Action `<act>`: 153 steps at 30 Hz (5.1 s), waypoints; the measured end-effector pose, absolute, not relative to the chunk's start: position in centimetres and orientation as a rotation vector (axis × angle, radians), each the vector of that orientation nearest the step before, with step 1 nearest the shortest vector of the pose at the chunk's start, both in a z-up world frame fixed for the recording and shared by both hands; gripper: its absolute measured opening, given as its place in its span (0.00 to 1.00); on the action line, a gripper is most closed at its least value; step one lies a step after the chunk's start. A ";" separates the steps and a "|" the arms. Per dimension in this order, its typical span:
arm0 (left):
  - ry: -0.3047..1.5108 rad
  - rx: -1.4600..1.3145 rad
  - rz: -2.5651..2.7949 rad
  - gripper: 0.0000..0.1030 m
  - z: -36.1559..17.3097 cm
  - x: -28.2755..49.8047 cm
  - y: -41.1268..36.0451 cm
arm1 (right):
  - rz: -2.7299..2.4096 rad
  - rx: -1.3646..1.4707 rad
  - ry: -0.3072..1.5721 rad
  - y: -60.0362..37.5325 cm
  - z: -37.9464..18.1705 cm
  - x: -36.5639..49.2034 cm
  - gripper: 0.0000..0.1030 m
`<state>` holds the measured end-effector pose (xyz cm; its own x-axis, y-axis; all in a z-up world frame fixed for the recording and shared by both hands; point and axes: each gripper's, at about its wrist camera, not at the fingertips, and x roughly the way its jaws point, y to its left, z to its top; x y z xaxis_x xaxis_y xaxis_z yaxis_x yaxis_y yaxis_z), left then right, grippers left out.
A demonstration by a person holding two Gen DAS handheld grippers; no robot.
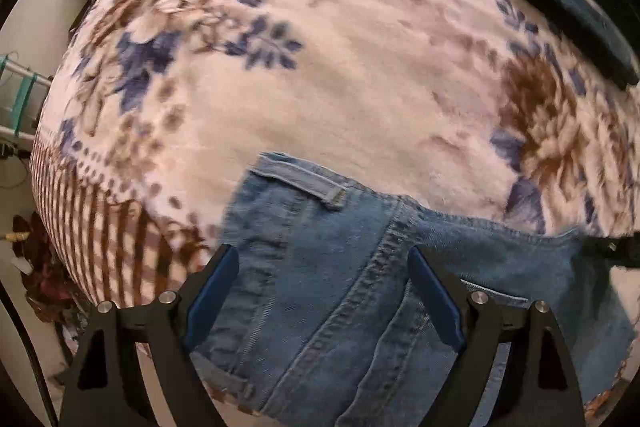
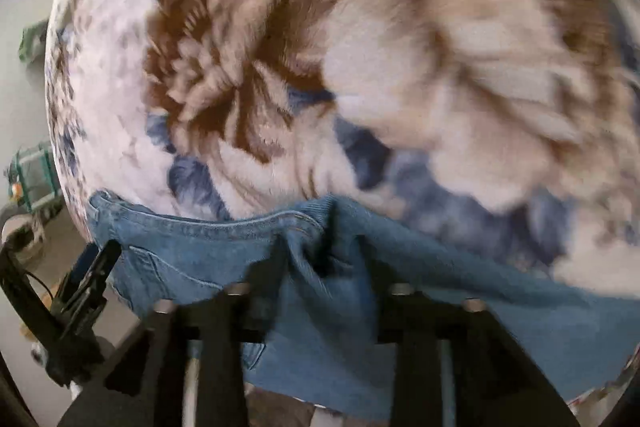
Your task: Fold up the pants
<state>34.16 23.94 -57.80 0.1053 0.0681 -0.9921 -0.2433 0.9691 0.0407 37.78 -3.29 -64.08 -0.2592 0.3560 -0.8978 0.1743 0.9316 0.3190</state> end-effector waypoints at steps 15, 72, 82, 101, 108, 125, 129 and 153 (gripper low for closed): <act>1.505 -0.319 0.370 0.82 -57.9 26.5 29.8 | -0.274 1.168 1.929 -6.8 -67.5 12.5 0.53; 1.427 -0.124 0.050 0.84 -58.0 37.7 4.3 | -0.057 0.851 1.459 -23.7 -62.8 27.1 0.44; 1.365 0.049 -0.203 0.85 -51.9 30.0 -12.4 | -0.648 1.091 1.181 -46.4 -57.3 4.7 0.67; 1.640 0.249 -0.338 1.00 -65.5 25.0 -29.7 | -0.497 1.306 0.868 -56.6 -66.8 -2.1 0.66; 1.688 0.263 -0.282 1.00 -66.1 25.8 -31.9 | -0.484 1.471 0.745 -58.4 -69.5 -1.4 0.38; 1.641 0.174 -0.262 1.00 -60.5 28.6 -27.6 | -0.401 1.301 0.724 -55.4 -61.8 2.2 0.09; 1.610 0.135 -0.247 1.00 -57.8 29.5 -23.9 | -0.309 1.256 0.736 -51.9 -58.5 4.9 0.09; 1.483 -0.119 0.094 1.00 -54.5 25.8 10.0 | 0.021 0.919 1.322 -12.6 -66.7 16.9 0.15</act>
